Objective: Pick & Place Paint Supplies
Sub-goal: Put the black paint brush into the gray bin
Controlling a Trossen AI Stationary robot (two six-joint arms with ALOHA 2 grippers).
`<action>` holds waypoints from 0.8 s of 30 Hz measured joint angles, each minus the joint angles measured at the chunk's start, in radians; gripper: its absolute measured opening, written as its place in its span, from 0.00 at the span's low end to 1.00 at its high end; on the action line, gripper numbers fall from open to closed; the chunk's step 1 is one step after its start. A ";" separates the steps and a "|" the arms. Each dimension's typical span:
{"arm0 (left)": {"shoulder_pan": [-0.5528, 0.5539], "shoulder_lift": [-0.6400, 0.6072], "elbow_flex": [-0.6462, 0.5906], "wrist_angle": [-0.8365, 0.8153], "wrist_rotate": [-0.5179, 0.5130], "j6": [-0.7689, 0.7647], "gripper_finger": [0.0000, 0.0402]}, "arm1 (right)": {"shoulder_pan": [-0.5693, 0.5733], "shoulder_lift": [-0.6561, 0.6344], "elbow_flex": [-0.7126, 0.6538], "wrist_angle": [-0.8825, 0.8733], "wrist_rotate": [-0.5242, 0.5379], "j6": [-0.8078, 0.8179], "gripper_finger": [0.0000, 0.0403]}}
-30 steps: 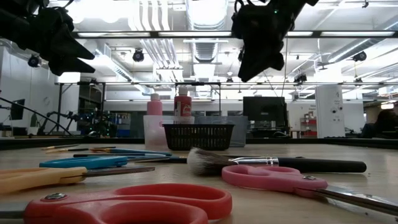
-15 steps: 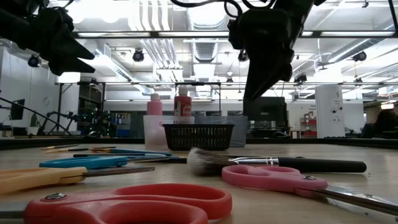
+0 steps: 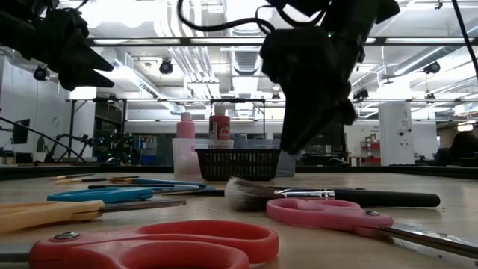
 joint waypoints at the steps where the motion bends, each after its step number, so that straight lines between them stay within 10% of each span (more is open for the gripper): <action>1: 0.000 0.000 0.000 0.000 0.000 0.000 0.77 | 0.003 0.014 0.007 -0.001 -0.001 0.000 0.24; 24: 0.000 0.000 0.000 -0.001 0.000 0.000 0.77 | 0.007 0.173 0.098 -0.014 -0.001 -0.011 0.24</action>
